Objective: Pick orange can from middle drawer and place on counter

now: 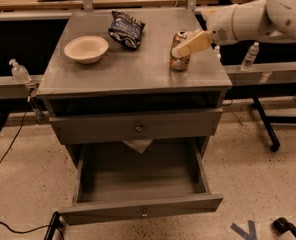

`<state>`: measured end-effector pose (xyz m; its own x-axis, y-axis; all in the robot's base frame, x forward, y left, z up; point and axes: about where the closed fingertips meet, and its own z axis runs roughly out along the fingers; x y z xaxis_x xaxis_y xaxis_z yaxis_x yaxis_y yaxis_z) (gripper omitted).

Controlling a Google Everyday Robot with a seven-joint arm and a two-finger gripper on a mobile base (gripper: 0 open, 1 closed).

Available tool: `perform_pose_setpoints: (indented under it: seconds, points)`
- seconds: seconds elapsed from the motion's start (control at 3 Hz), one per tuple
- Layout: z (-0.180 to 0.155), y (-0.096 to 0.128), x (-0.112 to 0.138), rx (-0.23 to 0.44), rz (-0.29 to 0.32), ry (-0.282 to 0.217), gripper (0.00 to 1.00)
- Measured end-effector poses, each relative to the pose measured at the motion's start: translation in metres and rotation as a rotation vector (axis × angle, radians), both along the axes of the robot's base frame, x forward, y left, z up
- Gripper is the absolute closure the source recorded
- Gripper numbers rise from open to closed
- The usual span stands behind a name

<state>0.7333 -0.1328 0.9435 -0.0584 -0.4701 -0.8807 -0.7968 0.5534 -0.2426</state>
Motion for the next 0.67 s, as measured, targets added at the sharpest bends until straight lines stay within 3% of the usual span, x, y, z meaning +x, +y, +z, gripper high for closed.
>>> perform_pose_setpoints:
  seconds: [0.33,0.67]
  points:
    - [-0.0117,-0.0046,-0.0485,0.048,0.022,-0.038,0.0]
    - [-0.0089,-0.0025,-0.0457,0.048,0.021,-0.039,0.0]
